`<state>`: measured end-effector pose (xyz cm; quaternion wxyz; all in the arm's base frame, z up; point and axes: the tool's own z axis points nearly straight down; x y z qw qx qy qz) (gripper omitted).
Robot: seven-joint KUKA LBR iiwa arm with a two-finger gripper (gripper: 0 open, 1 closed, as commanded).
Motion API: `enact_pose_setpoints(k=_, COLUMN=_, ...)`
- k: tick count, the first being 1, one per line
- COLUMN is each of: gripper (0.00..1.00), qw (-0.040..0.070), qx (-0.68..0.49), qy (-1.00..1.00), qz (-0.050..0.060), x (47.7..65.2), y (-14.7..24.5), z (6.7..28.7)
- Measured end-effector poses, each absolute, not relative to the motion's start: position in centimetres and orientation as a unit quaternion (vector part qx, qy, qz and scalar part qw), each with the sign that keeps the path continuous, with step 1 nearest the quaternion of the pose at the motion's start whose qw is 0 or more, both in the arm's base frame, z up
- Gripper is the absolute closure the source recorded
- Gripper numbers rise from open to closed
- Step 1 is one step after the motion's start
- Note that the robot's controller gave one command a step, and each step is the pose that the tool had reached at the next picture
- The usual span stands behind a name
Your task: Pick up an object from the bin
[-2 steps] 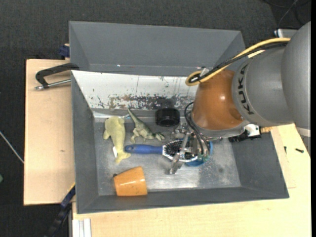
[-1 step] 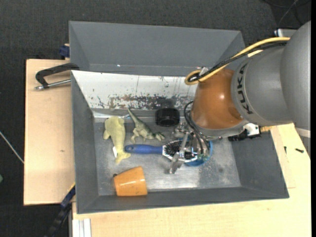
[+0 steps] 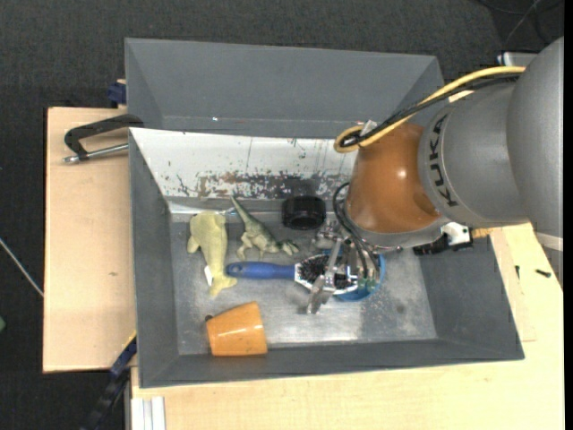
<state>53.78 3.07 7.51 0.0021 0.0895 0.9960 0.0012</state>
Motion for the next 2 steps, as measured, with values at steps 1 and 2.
enact_pose_setpoints(k=1, gripper=0.0, qw=0.002, qx=0.089, qy=0.996, qz=0.001, x=53.89, y=3.15, z=7.62)
enact_pose_setpoints(k=2, gripper=0.0, qw=0.002, qx=0.09, qy=0.996, qz=0.001, x=53.99, y=3.22, z=7.69)
